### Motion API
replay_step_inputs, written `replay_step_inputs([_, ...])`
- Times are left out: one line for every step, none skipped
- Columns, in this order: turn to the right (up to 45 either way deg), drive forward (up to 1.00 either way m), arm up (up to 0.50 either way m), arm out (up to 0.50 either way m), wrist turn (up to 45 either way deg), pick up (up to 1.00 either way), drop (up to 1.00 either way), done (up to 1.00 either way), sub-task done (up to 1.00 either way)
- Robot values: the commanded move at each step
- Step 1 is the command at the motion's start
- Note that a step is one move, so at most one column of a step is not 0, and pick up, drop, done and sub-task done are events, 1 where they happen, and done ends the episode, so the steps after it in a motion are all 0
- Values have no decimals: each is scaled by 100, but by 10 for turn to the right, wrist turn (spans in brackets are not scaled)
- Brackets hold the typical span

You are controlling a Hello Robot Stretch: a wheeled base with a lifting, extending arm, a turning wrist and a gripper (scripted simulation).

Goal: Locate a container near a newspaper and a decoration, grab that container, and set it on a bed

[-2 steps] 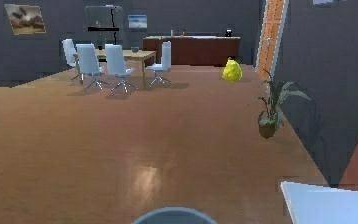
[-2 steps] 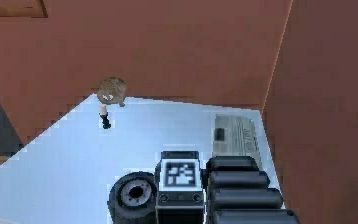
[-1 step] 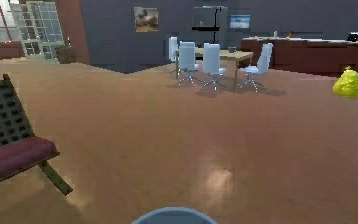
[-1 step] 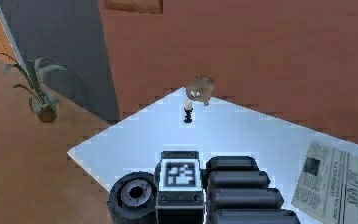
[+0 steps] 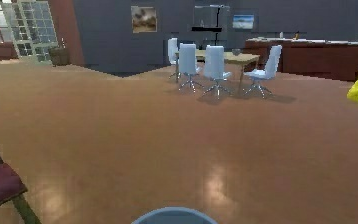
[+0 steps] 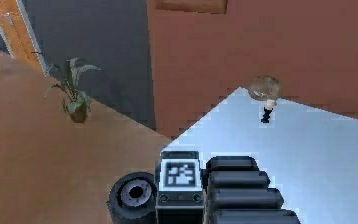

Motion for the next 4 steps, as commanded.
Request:
replay_step_inputs([-150,0,0,0,0,0,0,0,0])
replay_step_inputs([0,100,0,0,0,0,0,0,0])
replay_step_inputs([-60,0,0,0,0,0,0,0,0])
replay_step_inputs([0,45,0,0,0,0,0,0,0])
